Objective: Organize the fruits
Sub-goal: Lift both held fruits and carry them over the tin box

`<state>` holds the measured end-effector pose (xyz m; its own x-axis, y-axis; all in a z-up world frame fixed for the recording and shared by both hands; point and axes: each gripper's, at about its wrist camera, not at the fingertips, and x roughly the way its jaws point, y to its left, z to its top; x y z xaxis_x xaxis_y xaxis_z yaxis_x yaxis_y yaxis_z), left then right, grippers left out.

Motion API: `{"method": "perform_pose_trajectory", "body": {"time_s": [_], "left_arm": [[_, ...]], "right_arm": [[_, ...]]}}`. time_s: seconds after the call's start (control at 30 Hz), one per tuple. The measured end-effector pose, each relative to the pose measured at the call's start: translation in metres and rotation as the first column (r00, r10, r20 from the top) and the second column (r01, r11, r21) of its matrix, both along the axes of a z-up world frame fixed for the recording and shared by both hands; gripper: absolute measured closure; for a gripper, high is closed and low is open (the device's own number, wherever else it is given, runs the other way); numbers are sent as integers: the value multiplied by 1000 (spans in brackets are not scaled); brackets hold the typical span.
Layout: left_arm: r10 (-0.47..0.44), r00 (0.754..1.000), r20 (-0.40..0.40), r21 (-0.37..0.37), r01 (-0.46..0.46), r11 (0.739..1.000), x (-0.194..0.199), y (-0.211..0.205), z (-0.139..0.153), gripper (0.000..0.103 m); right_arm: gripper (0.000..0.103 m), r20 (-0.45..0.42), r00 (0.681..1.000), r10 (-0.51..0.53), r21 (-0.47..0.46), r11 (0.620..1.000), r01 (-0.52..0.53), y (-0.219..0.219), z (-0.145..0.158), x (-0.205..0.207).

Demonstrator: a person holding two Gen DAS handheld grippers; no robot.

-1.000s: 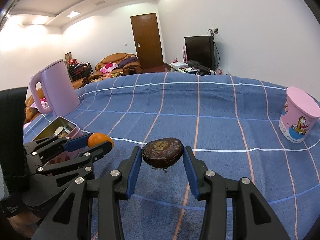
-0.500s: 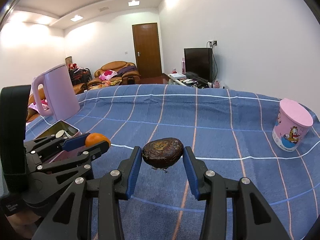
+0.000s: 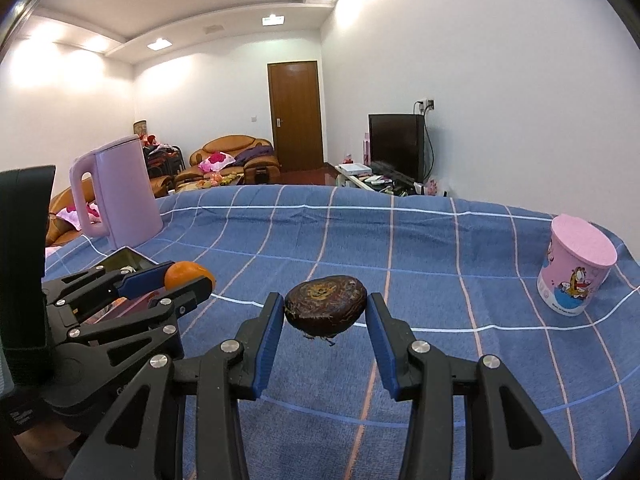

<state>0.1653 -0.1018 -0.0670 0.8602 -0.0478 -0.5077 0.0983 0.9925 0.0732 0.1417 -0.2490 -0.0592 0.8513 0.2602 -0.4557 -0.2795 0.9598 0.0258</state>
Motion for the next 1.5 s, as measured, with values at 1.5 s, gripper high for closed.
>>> {"method": "perform_pose_trajectory", "body": {"time_s": [1.5], "left_arm": [[43, 990, 133, -29, -40, 999, -29, 7, 10, 68]], "right_arm": [[58, 129, 992, -9, 7, 1000, 8, -1, 11, -24]]}}
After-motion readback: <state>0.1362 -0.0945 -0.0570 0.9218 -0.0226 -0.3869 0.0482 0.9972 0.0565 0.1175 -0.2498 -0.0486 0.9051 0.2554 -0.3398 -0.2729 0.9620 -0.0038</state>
